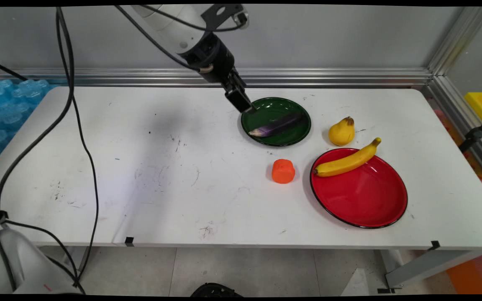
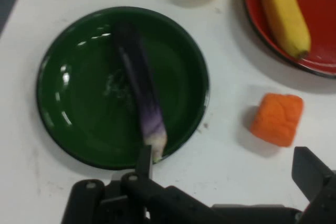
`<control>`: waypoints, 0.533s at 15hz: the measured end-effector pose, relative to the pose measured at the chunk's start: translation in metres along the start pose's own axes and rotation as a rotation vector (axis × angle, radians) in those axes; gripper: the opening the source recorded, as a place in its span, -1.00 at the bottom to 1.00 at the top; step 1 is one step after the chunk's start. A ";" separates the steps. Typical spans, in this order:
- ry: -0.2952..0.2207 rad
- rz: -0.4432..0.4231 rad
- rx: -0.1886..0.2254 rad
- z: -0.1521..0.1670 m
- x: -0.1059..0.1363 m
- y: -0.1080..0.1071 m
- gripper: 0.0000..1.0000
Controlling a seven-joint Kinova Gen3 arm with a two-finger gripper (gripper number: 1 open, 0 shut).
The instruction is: Pick up the eggplant from the green plate
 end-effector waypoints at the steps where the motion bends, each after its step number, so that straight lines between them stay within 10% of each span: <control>1: 0.004 -0.019 0.012 0.001 0.001 -0.002 1.00; 8: 0.013 -0.102 0.079 0.058 0.020 -0.017 1.00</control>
